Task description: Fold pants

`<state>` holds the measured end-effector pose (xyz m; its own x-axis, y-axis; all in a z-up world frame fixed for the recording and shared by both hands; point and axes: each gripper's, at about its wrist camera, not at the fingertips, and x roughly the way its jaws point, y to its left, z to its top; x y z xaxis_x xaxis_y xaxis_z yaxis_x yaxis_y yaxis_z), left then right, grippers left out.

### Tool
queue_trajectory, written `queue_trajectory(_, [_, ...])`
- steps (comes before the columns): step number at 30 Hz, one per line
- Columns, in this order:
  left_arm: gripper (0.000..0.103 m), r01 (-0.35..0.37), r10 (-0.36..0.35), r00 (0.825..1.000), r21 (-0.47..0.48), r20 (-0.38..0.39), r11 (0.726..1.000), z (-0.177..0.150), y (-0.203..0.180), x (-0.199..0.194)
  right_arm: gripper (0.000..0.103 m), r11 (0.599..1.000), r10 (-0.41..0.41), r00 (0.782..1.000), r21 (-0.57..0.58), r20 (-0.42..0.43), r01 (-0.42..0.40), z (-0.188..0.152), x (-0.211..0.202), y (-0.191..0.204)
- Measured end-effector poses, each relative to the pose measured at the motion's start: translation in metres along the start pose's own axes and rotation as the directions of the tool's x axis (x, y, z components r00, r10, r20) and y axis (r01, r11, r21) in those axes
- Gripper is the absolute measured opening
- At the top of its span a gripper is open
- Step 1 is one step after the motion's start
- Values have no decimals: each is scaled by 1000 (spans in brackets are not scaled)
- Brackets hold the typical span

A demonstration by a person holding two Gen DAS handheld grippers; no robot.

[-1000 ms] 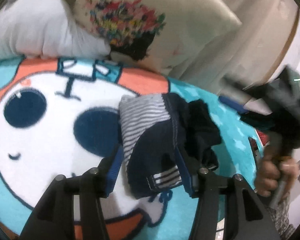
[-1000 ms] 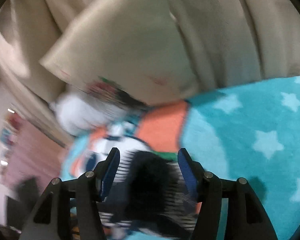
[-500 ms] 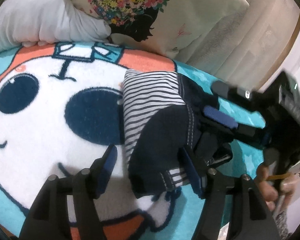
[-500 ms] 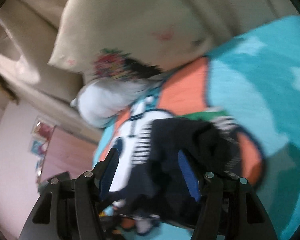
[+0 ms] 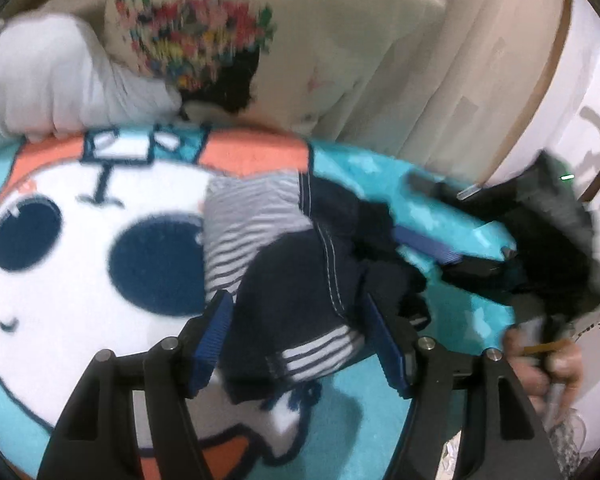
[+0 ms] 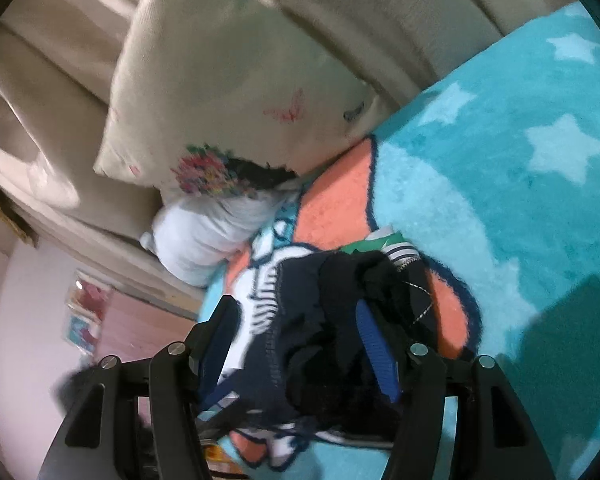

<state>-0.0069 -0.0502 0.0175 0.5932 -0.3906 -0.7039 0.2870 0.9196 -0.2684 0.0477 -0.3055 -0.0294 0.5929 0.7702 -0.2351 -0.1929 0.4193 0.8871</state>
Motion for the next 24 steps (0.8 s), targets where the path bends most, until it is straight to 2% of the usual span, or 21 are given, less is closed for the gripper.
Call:
queue_trajectory(2, [66, -3, 3, 1000, -18, -27, 1000, -6, 2, 9, 70, 997, 69, 998, 22, -8, -69, -3, -4, 1])
queue_trajectory(5, [66, -29, 29, 999, 8, -13, 1000, -8, -1, 8, 71, 986, 158, 987, 68, -39, -155, -7, 0, -4])
queue_trajectory(6, [66, -37, 37, 999, 16, -14, 999, -8, -3, 7, 71, 984, 162, 986, 84, -46, -158, -8, 2, -8])
queue_trajectory(8, [66, -31, 31, 999, 18, -22, 999, -8, -2, 4, 71, 989, 100, 993, 118, -56, -93, -11, 9, -24])
queue_trajectory(11, [66, -1, 1, 1000, 3, -24, 1000, -6, 2, -9, 70, 979, 125, 992, 166, -34, -118, -13, 7, -38])
queue_trajectory(12, [66, 15, -15, 1000, -11, -9, 1000, -6, 3, -16, 70, 983, 103, 994, 158, -27, -98, -12, 4, -37])
queue_trajectory(14, [66, 35, -34, 999, -26, 13, 999, -5, 4, -22, 72, 994, 6, 1000, 106, -9, -5, -9, -2, -31])
queue_trajectory(15, [66, 39, -39, 999, -28, 23, 999, -4, 4, -23, 72, 995, -11, 1000, 103, -4, 11, -8, -4, -30])
queue_trajectory(19, [66, 16, -17, 1000, -31, -16, 999, -7, 3, -7, 75, 994, 4, 1000, 105, 14, -5, -1, -12, -23])
queue_trajectory(24, [68, -25, 25, 1000, -4, 4, 1000, -12, -2, -3, 77, 998, 69, 996, 11, -52, -69, 17, 8, 18])
